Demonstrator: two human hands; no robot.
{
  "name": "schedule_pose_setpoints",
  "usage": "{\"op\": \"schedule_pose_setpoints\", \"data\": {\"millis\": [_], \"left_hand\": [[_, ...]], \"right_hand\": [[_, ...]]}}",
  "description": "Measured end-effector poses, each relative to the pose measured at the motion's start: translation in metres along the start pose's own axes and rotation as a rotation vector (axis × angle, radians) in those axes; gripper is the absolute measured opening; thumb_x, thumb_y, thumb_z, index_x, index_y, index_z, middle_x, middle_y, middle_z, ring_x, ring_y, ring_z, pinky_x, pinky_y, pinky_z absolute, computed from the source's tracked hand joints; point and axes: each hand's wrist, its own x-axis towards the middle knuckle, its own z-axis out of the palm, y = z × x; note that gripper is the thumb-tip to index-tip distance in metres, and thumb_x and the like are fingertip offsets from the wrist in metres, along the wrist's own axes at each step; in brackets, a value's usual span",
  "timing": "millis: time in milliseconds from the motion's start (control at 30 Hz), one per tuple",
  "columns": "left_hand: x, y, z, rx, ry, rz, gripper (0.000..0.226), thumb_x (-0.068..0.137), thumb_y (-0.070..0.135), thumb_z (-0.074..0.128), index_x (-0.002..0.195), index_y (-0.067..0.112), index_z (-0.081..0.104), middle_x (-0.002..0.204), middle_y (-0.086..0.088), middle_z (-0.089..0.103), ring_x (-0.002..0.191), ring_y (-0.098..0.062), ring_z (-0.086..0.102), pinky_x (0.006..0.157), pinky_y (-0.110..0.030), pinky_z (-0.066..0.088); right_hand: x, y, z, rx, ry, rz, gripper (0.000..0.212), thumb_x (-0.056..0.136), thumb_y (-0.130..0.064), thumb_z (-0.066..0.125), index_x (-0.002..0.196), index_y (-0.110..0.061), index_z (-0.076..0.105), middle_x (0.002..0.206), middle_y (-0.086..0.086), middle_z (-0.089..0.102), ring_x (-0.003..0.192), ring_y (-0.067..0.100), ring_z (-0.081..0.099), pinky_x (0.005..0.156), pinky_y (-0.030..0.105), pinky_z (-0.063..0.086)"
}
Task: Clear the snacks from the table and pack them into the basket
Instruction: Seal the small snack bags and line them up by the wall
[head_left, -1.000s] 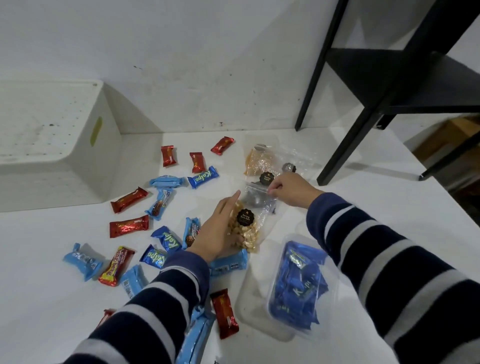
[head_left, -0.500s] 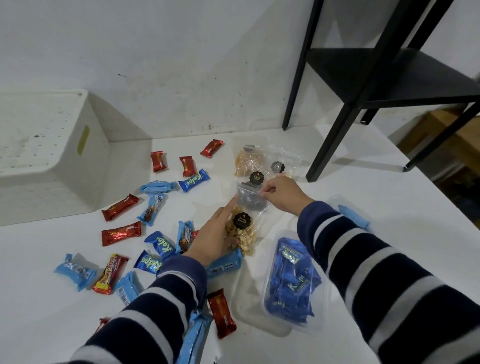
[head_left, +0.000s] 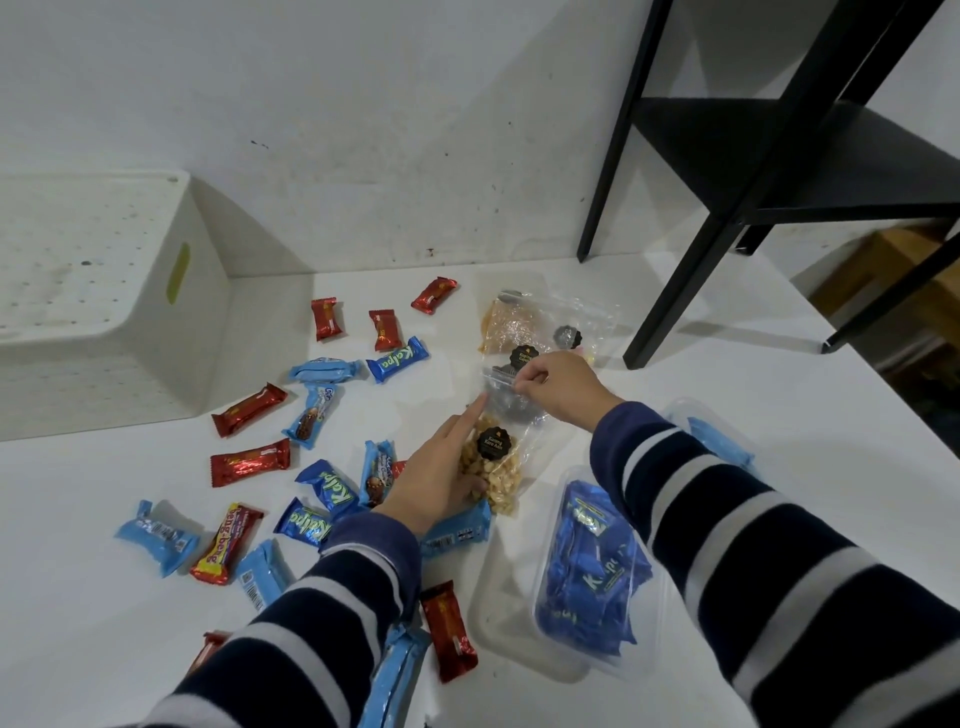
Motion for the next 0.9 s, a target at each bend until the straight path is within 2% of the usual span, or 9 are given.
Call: {"op": "schedule_pose_setpoints", "data": {"millis": [100,167,267,333,467,667,800,867,900], "left_hand": [[0.001,0.001,0.000,0.041,-0.006,0.022,0.110,0.074,0.007,0.073,0.146,0.048,0.001,0.143,0.006,0.036,0.125,-0.015,0.045,0.108,-0.027,0.035],[0.002,0.001,-0.001,0.059,-0.003,0.051,0.111,0.074,0.007,0.073,0.141,0.053,-0.003,0.142,0.005,0.036,0.123,-0.017,0.047,0.107,-0.032,0.039],[0.003,0.001,-0.001,0.062,0.009,0.055,0.108,0.075,0.009,0.073,0.146,0.047,0.002,0.142,0.003,0.038,0.122,-0.018,0.049,0.102,-0.031,0.042],[0.003,0.001,0.000,0.070,0.017,0.056,0.107,0.075,0.009,0.074,0.148,0.042,0.004,0.143,0.003,0.039,0.121,-0.018,0.049,0.099,-0.029,0.043],[0.003,0.001,0.000,0.073,0.025,0.051,0.104,0.075,0.007,0.072,0.148,0.043,0.006,0.139,0.003,0.042,0.118,-0.019,0.051,0.098,-0.033,0.045],[0.005,0.002,0.002,-0.028,-0.020,0.028,0.105,0.075,0.003,0.070,0.140,0.057,0.008,0.139,0.007,0.040,0.121,-0.018,0.048,0.105,-0.043,0.042],[0.004,0.002,0.001,0.066,0.019,0.066,0.103,0.075,0.004,0.069,0.146,0.047,0.008,0.139,0.004,0.042,0.119,-0.018,0.050,0.099,-0.038,0.046],[0.003,0.002,0.001,0.063,0.026,0.075,0.101,0.076,0.004,0.069,0.147,0.043,0.010,0.139,0.003,0.043,0.120,-0.018,0.050,0.098,-0.036,0.046],[0.003,0.002,0.001,0.063,0.027,0.077,0.100,0.076,0.003,0.069,0.148,0.042,0.010,0.139,0.003,0.044,0.120,-0.018,0.050,0.098,-0.036,0.046]], "right_hand": [[0.001,-0.005,0.000,0.034,-0.025,-0.002,0.018,0.087,-0.016,0.061,0.093,-0.003,0.073,0.095,0.009,0.071,0.088,0.021,0.063,0.081,0.031,0.049],[0.003,-0.008,0.001,0.035,-0.032,-0.018,0.017,0.088,-0.016,0.062,0.093,-0.004,0.073,0.083,0.000,0.066,0.080,0.015,0.060,0.075,0.027,0.047],[0.007,-0.008,0.002,0.016,-0.014,-0.018,0.013,0.089,-0.016,0.063,0.092,-0.008,0.073,0.073,-0.013,0.056,0.068,0.002,0.051,0.073,0.023,0.040],[0.008,-0.005,0.004,0.024,-0.002,-0.016,0.012,0.088,-0.016,0.064,0.092,-0.009,0.073,0.073,-0.013,0.057,0.070,0.003,0.051,0.072,0.023,0.040],[0.011,-0.008,0.007,0.062,-0.028,-0.003,0.018,0.088,-0.017,0.059,0.092,-0.005,0.072,0.089,0.003,0.066,0.081,0.013,0.057,0.067,0.020,0.043],[0.014,-0.010,0.008,0.048,0.009,0.011,0.012,0.087,-0.019,0.064,0.092,-0.013,0.073,0.093,-0.001,0.069,0.084,0.012,0.060,0.079,0.025,0.046],[0.014,-0.014,0.010,0.064,-0.020,0.040,0.020,0.087,-0.018,0.060,0.089,-0.002,0.071,0.083,0.005,0.066,0.077,0.017,0.060,0.077,0.030,0.051],[0.015,-0.017,0.011,0.083,-0.014,0.048,0.025,0.087,-0.020,0.059,0.093,0.002,0.069,0.088,0.013,0.069,0.084,0.026,0.065,0.081,0.035,0.053],[0.016,-0.018,0.011,0.085,-0.005,0.046,0.024,0.088,-0.020,0.060,0.093,0.001,0.070,0.091,0.011,0.070,0.088,0.025,0.065,0.085,0.036,0.053]]}}
